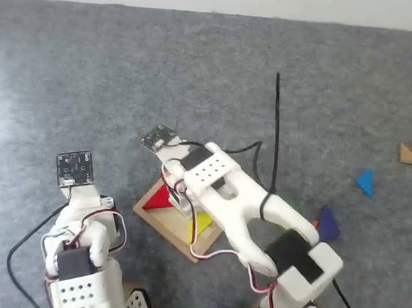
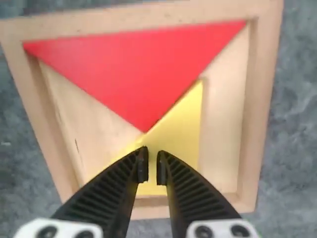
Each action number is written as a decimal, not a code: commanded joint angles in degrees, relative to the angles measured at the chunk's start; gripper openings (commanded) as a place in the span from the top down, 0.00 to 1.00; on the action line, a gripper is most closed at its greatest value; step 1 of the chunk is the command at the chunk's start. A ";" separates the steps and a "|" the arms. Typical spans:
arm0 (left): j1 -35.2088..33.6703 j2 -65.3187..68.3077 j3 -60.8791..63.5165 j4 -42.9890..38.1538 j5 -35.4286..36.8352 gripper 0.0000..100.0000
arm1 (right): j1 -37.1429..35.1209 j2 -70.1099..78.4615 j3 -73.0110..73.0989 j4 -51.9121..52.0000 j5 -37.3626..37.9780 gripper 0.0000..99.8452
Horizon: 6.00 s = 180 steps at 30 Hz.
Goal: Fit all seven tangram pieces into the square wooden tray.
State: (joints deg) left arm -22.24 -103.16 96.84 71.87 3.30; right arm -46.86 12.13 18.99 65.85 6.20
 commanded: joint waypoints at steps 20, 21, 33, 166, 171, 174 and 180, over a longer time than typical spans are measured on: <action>-0.18 -1.05 -0.40 0.44 -0.26 0.99 | 0.66 -12.88 4.40 -0.84 -22.59 0.72; -0.18 -1.05 -0.40 0.44 -0.26 0.99 | 0.48 -11.65 4.13 -1.54 -22.33 0.70; -0.18 -1.05 -0.40 0.44 -0.26 0.99 | -0.22 -1.71 -0.79 1.27 -22.68 0.89; -0.18 -1.05 -0.40 0.44 -0.26 0.99 | -5.58 -7.96 -13.80 15.52 -14.95 0.72; -0.18 -1.05 -0.40 0.44 -0.26 0.99 | -5.93 -0.04 -16.09 16.22 -16.53 0.58; -0.18 -1.05 -0.40 0.44 -0.26 0.99 | -8.04 3.65 -16.00 16.40 -18.37 0.58; -0.26 -1.05 -0.40 0.44 -0.26 0.99 | -10.95 8.13 -15.82 15.78 -19.34 0.58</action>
State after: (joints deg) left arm -22.24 -103.16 96.84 71.87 3.30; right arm -57.32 19.87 5.71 81.67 -12.53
